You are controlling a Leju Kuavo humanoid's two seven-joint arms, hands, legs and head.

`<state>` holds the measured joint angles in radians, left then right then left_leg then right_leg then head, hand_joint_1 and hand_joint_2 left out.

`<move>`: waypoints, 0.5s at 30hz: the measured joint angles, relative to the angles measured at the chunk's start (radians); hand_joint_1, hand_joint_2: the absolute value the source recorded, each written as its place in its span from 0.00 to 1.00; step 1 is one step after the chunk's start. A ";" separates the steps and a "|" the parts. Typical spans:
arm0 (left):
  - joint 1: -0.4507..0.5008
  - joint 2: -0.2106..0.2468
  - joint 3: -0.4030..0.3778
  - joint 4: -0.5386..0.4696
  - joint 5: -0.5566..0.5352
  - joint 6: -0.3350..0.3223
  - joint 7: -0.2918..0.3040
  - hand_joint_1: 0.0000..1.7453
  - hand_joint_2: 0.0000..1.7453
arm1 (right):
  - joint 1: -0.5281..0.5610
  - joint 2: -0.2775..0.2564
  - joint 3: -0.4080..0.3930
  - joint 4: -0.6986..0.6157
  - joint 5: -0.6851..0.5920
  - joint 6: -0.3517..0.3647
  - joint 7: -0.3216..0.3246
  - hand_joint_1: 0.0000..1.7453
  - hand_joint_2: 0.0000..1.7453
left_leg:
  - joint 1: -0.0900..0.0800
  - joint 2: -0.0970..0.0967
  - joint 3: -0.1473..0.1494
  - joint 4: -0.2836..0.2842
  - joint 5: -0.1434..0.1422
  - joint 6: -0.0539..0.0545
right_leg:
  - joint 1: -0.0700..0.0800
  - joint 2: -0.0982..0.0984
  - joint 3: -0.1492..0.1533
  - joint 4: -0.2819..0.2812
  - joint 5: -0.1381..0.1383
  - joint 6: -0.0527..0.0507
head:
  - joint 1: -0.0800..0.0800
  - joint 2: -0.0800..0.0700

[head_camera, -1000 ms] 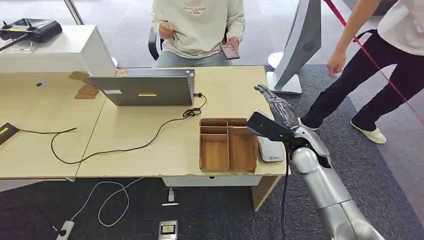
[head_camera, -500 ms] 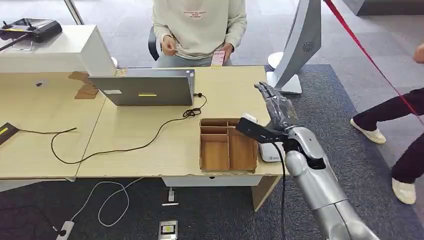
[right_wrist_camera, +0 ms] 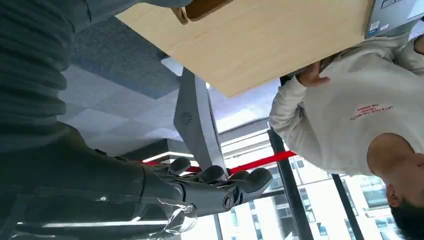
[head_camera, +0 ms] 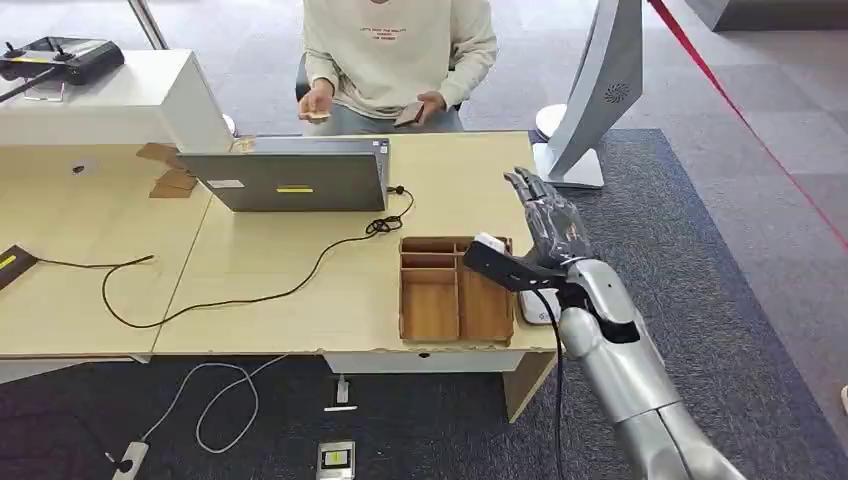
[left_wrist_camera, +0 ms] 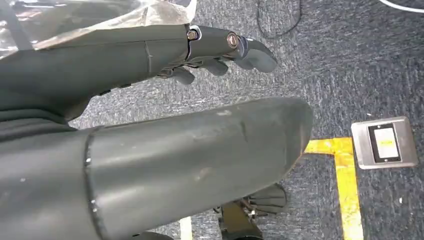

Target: Pass the card to the sensor for recognition and then transmit it.

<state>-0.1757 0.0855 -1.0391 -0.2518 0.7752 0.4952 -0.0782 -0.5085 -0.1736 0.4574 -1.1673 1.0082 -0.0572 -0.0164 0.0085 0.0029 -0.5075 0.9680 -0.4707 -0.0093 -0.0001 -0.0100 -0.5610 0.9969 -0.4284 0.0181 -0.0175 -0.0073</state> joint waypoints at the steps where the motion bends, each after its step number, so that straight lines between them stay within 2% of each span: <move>1: 0.000 0.000 0.000 0.000 0.000 0.000 0.001 0.00 0.00 | 0.000 0.000 0.000 0.001 0.000 0.000 0.000 0.00 1.00 | 0.000 0.000 0.000 0.000 0.000 0.000 | 0.000 0.000 0.000 0.000 0.000 0.000 | 0.000 0.000; 15: 0.000 0.000 0.000 0.000 0.000 0.000 0.005 0.00 0.00 | 0.011 -0.005 -0.005 -0.007 0.047 0.050 -0.002 0.00 1.00 | 0.000 0.000 0.000 0.000 0.000 0.000 | 0.000 0.000 0.000 0.000 0.000 0.000 | 0.000 0.000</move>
<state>-0.1753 0.0851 -1.0391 -0.2518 0.7752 0.4948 -0.0729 -0.4970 -0.1785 0.4528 -1.1746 1.0555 -0.0073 -0.0187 0.0085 0.0029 -0.5072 0.9681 -0.4707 -0.0093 -0.0001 -0.0100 -0.5610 0.9969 -0.4283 0.0181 -0.0175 -0.0073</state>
